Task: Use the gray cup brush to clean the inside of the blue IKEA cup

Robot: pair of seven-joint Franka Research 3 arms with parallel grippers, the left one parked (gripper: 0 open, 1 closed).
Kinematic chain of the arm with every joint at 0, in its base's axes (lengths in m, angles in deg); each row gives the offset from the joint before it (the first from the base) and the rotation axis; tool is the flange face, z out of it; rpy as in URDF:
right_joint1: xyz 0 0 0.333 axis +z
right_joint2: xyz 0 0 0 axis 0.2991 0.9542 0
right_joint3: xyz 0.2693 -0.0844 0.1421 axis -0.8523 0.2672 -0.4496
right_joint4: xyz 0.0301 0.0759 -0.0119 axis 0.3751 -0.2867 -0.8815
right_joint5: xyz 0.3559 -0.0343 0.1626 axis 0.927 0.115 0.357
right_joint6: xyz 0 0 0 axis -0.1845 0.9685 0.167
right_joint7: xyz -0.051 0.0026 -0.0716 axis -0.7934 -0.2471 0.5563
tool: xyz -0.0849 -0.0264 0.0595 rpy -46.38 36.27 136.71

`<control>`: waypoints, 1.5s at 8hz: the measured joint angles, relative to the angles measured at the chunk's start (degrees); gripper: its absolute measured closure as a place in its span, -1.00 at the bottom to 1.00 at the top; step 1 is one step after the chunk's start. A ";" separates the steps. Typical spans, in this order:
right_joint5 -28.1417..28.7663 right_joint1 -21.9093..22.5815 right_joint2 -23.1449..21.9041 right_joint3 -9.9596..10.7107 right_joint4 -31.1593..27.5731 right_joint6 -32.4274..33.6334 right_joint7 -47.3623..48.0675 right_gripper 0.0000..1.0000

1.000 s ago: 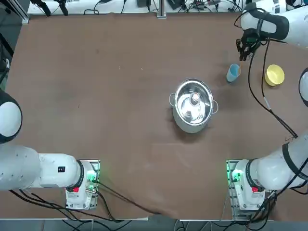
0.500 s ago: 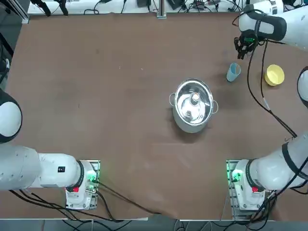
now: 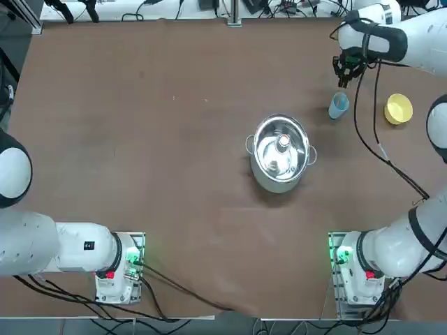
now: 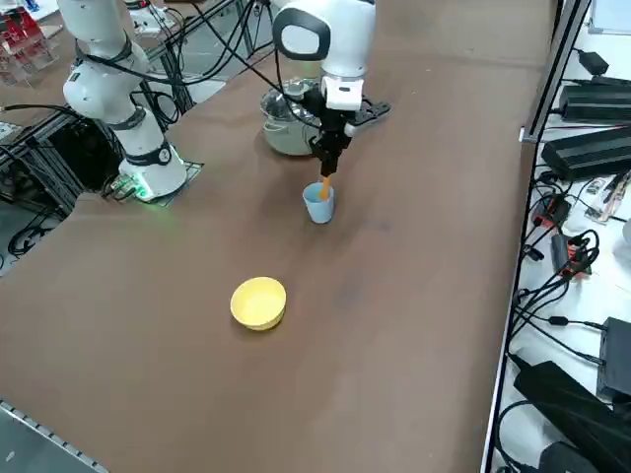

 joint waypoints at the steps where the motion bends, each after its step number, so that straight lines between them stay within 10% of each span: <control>1: 0.00 -0.01 0.01 0.04 0.00 1.47 0.17 0.93; 12: -1.46 -1.41 2.38 1.04 3.92 4.42 1.38 0.93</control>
